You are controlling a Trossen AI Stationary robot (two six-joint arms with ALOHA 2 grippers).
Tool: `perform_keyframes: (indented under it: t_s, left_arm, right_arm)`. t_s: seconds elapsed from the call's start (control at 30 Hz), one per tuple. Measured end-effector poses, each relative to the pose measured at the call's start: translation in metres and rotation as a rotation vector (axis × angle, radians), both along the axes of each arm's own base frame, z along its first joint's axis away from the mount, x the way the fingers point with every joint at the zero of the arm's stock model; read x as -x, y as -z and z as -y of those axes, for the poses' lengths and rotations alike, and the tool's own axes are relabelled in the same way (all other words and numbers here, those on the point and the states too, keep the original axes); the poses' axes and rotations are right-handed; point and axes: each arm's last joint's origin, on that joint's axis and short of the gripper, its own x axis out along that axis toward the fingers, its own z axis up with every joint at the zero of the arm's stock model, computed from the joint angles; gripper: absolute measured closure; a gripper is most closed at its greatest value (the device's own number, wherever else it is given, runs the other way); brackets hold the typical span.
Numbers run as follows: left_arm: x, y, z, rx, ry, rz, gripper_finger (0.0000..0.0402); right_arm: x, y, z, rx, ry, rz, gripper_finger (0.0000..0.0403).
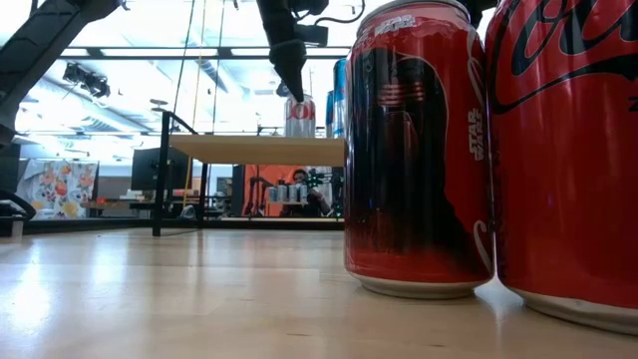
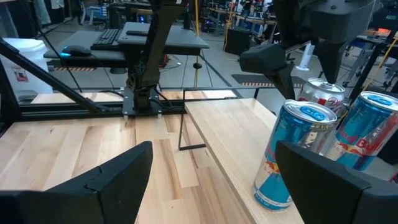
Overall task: Place canned beverage on shelf
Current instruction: Put the left silver soda can on the shelf, then put the bottom white soda can on the shelf
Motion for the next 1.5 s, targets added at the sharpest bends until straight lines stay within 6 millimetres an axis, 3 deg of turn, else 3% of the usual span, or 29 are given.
perform_keyframes:
  t_s: [0.3,0.53,0.7,0.87,1.17,1.5]
  left_arm:
    - [-0.006,0.0,0.011,-0.01,0.037,-0.007,0.001]
    - [-0.009,-0.005,0.033,-0.085,0.061,-0.053,0.001]
    - [-0.002,-0.019,0.047,-0.142,0.045,-0.04,0.001]
    - [0.011,-0.032,0.063,-0.078,-0.029,0.043,0.001]
    - [0.012,-0.03,0.127,0.257,-0.024,0.074,0.001]
    - [-0.006,0.004,0.231,0.297,0.163,0.032,0.001]
  right_arm:
    - [0.0,0.0,0.0,0.0,0.0,0.002,0.0053]
    - [0.0,0.0,0.0,-0.007,0.001,0.004,0.0053]
    - [0.0,-0.001,0.0,-0.008,0.001,0.008,0.0053]
    - [0.0,0.001,-0.001,-0.008,-0.003,-0.004,0.0053]
    - [0.017,-0.002,-0.013,0.003,-0.085,-0.041,0.0053]
    - [0.016,0.006,-0.031,0.007,-0.148,-0.116,0.0053]
